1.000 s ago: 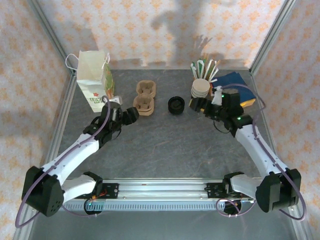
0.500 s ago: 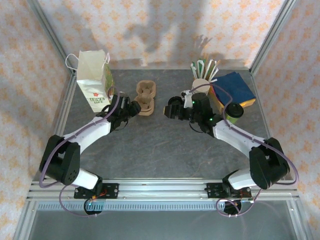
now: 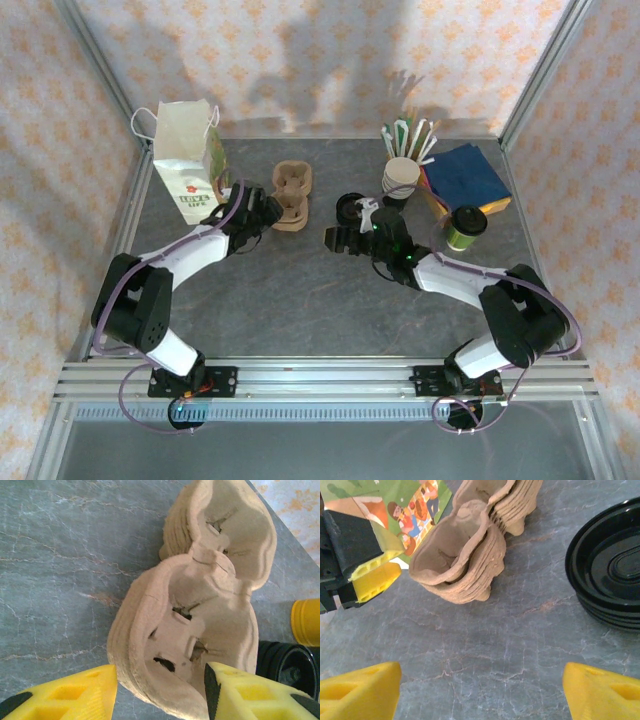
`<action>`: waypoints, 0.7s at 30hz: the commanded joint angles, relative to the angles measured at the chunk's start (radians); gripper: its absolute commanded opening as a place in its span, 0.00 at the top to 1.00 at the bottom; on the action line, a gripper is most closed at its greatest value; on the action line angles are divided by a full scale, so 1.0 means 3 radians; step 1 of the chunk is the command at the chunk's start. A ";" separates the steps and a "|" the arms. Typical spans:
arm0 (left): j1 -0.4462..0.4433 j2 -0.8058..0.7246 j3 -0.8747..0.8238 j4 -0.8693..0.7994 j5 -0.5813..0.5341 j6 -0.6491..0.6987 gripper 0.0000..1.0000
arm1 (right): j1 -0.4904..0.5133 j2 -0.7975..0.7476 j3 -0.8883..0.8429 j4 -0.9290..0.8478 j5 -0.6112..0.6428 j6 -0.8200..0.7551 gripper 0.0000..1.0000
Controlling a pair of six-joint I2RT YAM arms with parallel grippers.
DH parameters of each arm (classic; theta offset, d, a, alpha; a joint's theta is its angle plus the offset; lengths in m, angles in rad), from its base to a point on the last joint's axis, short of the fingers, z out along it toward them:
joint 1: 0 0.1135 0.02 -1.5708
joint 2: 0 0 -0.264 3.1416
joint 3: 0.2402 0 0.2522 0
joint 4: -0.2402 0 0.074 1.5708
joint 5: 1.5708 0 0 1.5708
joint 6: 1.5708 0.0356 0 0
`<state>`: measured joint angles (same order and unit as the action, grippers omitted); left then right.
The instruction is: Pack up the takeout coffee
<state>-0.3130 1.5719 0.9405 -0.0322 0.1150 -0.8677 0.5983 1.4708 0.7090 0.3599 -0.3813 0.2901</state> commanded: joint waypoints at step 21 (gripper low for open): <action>0.0026 0.0230 0.0086 0.0393 0.0122 -0.0128 0.63 | 0.0030 0.0156 -0.0006 0.0273 0.0279 -0.0017 0.17</action>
<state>-0.3092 1.6276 0.9554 0.0391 0.1326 -0.9001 0.5999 1.5040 0.7040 0.4122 -0.3271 0.2901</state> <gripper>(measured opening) 0.376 0.830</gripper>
